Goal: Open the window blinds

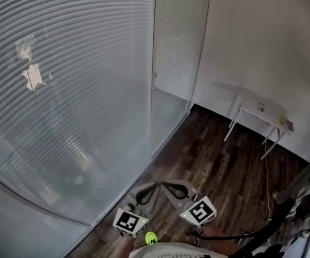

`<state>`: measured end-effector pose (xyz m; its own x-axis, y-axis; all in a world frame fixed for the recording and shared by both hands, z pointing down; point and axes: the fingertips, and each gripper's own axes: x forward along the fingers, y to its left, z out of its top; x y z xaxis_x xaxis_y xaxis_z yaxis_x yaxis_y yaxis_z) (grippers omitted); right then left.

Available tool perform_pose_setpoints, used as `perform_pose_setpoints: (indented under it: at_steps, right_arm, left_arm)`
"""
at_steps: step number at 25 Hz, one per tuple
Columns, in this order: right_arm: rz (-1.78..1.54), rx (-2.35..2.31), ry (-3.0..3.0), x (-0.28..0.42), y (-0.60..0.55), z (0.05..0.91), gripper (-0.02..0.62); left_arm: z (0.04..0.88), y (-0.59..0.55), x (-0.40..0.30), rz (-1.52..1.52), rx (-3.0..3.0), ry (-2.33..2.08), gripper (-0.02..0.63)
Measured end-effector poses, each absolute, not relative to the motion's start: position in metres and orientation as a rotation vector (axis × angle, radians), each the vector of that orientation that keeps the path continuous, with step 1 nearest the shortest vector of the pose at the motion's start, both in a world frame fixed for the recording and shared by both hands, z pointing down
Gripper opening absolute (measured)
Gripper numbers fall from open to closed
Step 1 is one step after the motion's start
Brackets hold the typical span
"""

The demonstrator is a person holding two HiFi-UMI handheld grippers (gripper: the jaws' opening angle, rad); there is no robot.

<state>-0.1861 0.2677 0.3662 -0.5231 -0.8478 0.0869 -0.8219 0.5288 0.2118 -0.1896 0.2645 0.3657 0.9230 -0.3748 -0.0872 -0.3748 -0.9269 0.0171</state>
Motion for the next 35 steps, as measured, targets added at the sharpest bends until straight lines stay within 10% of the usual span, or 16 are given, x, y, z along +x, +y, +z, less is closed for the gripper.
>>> perform_pose_setpoints:
  at_steps: [35]
  right_arm:
    - [-0.202, 1.289, -2.718, -0.053, 0.014, 0.382, 0.008]
  left_arm:
    - [0.385, 0.014, -0.06, -0.046, 3.014, -0.894, -0.009]
